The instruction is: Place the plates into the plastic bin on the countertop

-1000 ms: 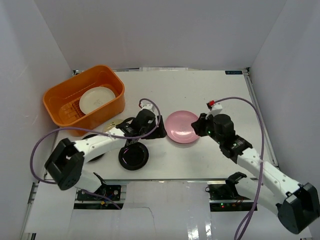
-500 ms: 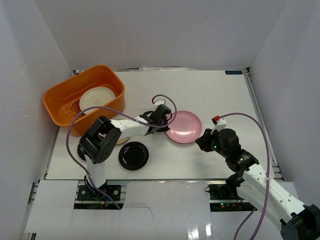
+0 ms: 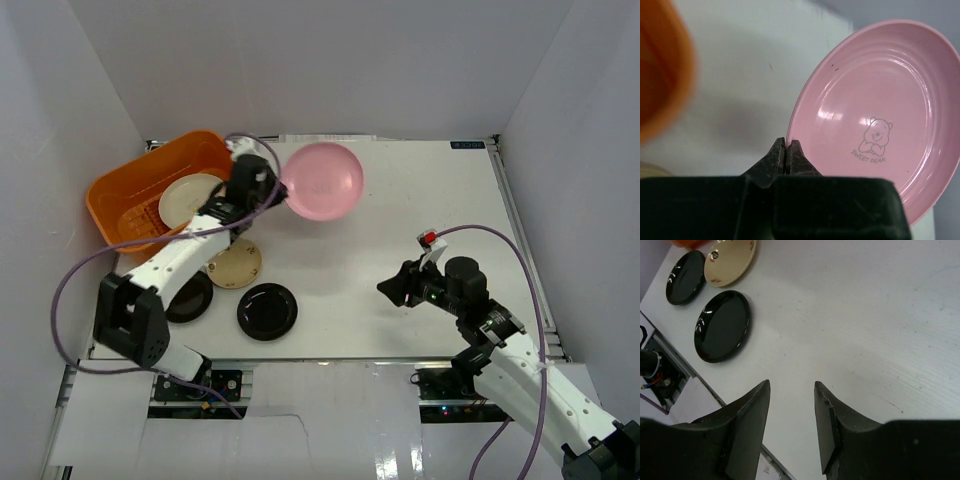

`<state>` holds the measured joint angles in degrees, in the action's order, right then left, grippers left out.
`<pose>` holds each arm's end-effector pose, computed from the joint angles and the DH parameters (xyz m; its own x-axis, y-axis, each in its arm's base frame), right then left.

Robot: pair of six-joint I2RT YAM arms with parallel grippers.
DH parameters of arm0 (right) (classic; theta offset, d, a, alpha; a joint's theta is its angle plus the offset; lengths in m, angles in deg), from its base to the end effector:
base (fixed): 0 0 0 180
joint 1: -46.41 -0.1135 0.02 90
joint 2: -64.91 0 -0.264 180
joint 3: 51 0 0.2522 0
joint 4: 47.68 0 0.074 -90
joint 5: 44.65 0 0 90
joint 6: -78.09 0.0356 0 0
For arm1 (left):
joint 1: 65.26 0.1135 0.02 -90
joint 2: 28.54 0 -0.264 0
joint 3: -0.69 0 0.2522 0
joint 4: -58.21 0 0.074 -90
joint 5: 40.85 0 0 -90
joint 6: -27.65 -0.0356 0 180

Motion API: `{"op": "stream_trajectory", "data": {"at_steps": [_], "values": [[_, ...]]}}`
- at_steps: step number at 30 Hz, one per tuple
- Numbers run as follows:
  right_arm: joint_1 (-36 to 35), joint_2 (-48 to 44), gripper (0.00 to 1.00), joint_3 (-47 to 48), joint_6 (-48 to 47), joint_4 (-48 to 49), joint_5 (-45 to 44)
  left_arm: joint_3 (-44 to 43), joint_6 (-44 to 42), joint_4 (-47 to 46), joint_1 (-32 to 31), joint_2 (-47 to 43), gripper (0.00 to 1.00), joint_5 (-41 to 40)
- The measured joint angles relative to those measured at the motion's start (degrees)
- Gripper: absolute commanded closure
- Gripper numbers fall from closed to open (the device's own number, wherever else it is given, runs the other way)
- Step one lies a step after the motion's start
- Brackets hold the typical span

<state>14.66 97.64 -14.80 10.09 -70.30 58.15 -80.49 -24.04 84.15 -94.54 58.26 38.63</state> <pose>0.1254 0.0869 0.2358 -0.5175 0.1093 -0.8487 -0.5363 0.7314 0.4213 0.3077 -0.1651 0.2953 -0.5722 -0.3779 -0.7278 -0.0122 0.8913 -0.4532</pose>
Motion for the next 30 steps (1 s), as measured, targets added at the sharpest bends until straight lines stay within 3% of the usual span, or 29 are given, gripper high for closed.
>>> {"op": "stream_trajectory", "data": {"at_steps": [7, 12, 18, 22, 29, 30], "values": [[-0.9, 6.3, 0.51, 0.7, 0.0, 3.6, 3.3, -4.6, -1.9, 3.2, 28.2, -14.4, 1.00, 3.3], [-5.3, 15.6, 0.46, 0.9, 0.0, 6.2, 3.7, -2.7, -2.3, 6.3, 45.7, -12.8, 1.00, 5.7], [-10.2, 23.0, 0.35, 1.9, 0.5, 9.5, 2.5, 2.5, -3.1, 11.6, 47.9, -7.2, 0.96, 5.2], [-12.9, 30.1, 0.32, 3.6, 1.6, 13.4, 1.9, 3.0, -3.8, 12.5, 48.2, -5.1, 0.86, 3.5], [-17.7, 45.9, 0.25, 10.0, 5.1, 19.8, 0.6, 3.3, -3.6, 10.7, 48.7, -4.8, 0.48, 3.1], [-18.1, 47.7, 0.24, 10.9, 6.0, 20.9, 0.4, 3.8, -3.4, 10.1, 48.7, -5.0, 0.39, 3.5]]}}
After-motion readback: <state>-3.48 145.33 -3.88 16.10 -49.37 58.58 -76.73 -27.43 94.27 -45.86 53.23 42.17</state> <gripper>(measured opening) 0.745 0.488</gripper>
